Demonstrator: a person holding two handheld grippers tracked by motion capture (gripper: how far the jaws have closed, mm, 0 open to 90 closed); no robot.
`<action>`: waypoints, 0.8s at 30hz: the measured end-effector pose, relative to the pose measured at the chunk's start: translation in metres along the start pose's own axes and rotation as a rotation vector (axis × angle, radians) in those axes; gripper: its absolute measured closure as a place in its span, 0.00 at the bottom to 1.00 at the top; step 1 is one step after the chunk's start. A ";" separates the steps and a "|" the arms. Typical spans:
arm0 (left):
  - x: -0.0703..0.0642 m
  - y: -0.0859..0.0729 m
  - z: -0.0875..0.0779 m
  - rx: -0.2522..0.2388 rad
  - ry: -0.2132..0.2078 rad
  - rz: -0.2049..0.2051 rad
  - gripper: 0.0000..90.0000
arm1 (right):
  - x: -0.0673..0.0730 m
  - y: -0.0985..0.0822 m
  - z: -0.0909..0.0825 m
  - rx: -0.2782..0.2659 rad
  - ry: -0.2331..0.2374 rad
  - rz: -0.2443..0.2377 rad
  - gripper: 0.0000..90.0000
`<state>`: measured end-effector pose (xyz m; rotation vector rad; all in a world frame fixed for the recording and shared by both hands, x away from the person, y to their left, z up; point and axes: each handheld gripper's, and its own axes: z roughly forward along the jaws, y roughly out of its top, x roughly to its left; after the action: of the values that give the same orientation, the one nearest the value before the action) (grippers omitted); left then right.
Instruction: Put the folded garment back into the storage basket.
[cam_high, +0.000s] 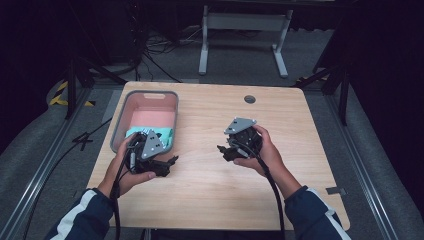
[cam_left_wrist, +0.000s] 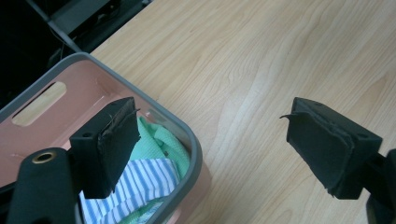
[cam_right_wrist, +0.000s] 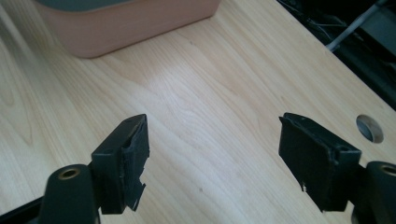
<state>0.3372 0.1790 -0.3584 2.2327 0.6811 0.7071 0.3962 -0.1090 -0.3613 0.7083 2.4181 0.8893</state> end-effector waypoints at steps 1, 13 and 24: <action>-0.003 0.000 0.003 0.012 -0.020 0.003 0.19 | -0.001 -0.006 -0.004 0.002 0.002 0.010 0.28; -0.029 -0.006 0.017 0.066 -0.087 0.089 0.19 | -0.007 -0.041 -0.017 0.038 -0.026 -0.008 0.28; -0.044 -0.020 0.033 0.104 -0.121 0.117 0.18 | -0.012 -0.072 -0.025 0.068 -0.055 0.024 0.28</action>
<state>0.3218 0.1486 -0.4056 2.4045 0.5427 0.5989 0.3691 -0.1752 -0.3912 0.7785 2.4052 0.7899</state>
